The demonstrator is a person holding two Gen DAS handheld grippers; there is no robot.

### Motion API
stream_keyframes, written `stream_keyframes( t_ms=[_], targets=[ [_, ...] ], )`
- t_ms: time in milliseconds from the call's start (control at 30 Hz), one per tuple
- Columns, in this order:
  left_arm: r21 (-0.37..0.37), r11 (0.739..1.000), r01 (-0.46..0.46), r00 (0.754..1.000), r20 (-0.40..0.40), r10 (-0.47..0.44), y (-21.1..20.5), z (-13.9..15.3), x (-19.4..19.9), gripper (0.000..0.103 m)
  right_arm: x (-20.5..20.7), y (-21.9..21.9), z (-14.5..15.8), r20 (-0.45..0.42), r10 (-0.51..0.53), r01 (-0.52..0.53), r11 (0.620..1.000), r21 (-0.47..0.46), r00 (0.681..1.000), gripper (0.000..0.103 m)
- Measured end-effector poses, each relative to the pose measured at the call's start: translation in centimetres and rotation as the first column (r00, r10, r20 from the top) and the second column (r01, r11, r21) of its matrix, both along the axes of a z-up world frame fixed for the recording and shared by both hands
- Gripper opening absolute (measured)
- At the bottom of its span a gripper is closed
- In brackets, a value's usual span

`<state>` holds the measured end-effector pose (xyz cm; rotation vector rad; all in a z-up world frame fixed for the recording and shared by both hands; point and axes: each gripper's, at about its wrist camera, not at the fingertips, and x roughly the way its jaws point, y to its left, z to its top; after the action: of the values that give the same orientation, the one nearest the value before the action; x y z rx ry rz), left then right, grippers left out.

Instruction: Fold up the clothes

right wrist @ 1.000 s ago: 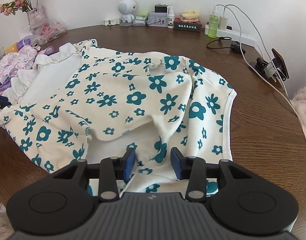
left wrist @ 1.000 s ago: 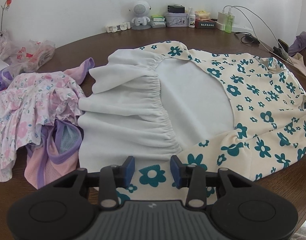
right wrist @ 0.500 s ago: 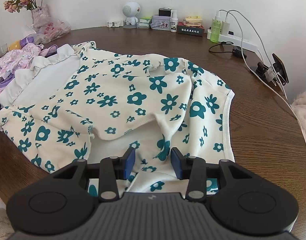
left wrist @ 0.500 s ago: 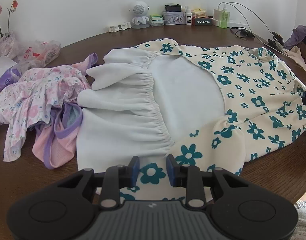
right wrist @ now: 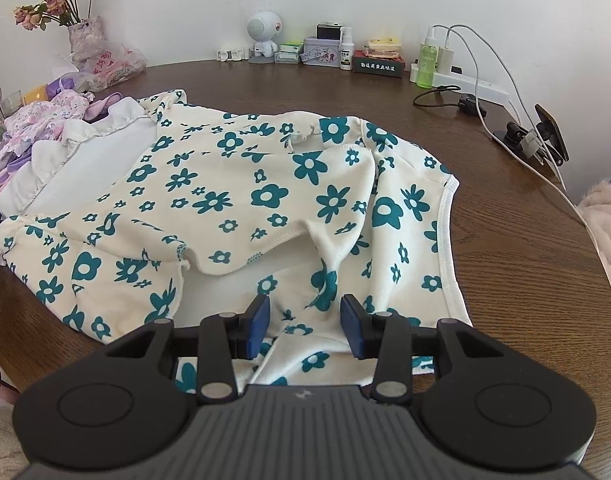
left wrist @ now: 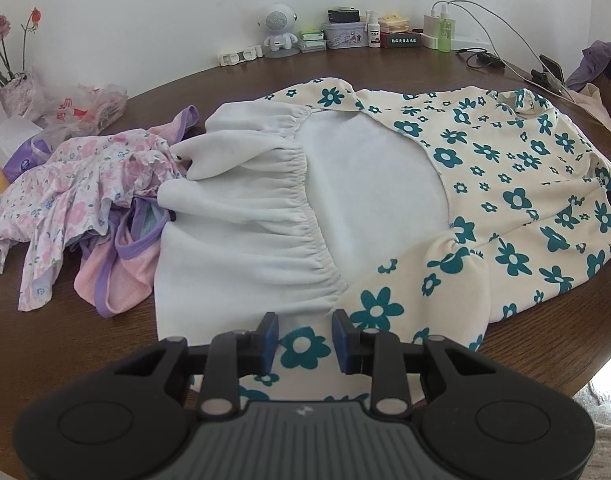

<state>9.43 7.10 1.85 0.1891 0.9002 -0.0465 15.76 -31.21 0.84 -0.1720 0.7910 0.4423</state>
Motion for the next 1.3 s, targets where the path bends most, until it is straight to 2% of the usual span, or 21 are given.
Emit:
stream_keyframes(
  t_ms=[600, 700, 800, 867, 933, 1100, 1233, 1300],
  targets=[
    [-0.073, 0.996, -0.041, 0.999, 0.027, 0.043, 0.9, -0.2, -1.9, 0.028, 0.2, -0.2, 0.4, -0.018, -0.013, 0.013, 1.000, 0.004, 1.000, 0.041],
    [-0.092, 0.995, -0.035, 0.998, 0.048, 0.040, 1.1, 0.2, -2.0, 0.031, 0.2, -0.6, 0.6, -0.047, -0.020, 0.022, 0.999, 0.047, 0.999, 0.043],
    [-0.113, 0.993, -0.026, 0.997, 0.075, 0.035, 1.3, 1.0, -1.9, 0.045, 0.1, -1.2, 1.7, -0.048, -0.037, 0.042, 0.995, 0.092, 0.998, 0.044],
    [-0.122, 0.992, -0.024, 0.995, 0.096, 0.036, 1.6, 1.9, -1.6, 0.060, 0.1, -1.6, 2.5, -0.028, -0.056, 0.058, 0.994, 0.095, 0.998, 0.046],
    [-0.114, 0.993, -0.019, 0.992, 0.121, 0.032, 1.7, 3.0, -0.4, 0.069, 0.8, -2.0, 3.6, 0.004, -0.069, 0.069, 0.994, 0.082, 0.998, 0.049],
    [-0.101, 0.993, 0.056, 0.990, 0.136, -0.042, 0.9, 4.4, 5.9, 0.077, 4.8, -2.2, 7.0, 0.108, -0.106, 0.105, 0.994, 0.016, 0.988, 0.049],
    [-0.094, 0.988, 0.124, 0.984, 0.138, -0.110, 0.1, 5.2, 11.4, 0.078, 10.8, -0.1, 7.8, 0.073, -0.051, 0.052, 0.999, -0.010, 0.996, 0.046],
    [-0.091, 0.983, 0.158, 0.980, 0.138, -0.144, -0.3, 5.5, 14.2, 0.076, 13.6, 1.2, 7.2, 0.024, -0.013, 0.014, 1.000, -0.021, 1.000, 0.042]
  ],
)
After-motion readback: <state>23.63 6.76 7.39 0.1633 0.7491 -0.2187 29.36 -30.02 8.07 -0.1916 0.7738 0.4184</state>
